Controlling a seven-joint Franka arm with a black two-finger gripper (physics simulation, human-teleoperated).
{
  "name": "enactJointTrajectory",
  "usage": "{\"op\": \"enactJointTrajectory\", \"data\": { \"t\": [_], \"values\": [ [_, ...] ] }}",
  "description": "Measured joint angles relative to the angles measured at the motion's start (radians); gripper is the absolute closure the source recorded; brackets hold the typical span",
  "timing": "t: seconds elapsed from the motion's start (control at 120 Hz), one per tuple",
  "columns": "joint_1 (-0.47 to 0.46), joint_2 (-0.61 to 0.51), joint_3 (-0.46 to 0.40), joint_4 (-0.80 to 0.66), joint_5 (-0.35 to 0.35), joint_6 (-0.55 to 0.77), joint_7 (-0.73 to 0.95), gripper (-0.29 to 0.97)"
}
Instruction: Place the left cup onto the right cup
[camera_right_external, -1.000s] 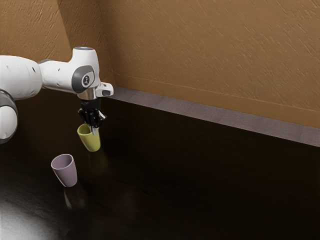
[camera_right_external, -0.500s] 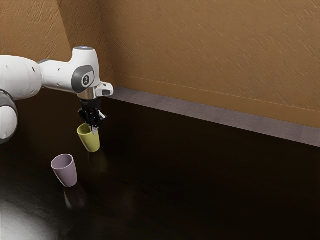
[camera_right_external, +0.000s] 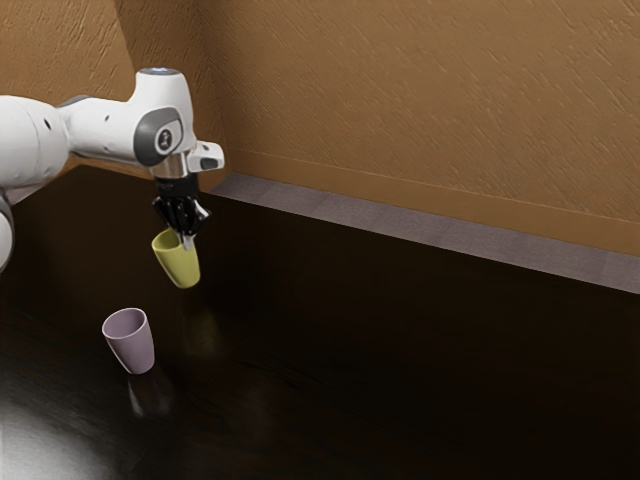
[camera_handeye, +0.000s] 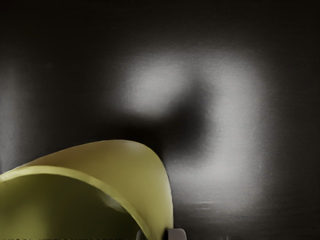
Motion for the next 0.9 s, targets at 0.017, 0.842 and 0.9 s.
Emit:
{"op": "enactJointTrajectory", "data": {
  "t": [0.017,0.842,0.9],
  "values": [
    [-0.002,-0.006,0.000,-0.004,0.001,0.000,0.000,0.79],
    [-0.045,-0.308,-0.013,-0.263,0.023,-0.010,-0.051,0.79],
    [-0.043,-0.326,-0.016,-0.283,0.028,-0.010,-0.057,0.79]
  ]
}}
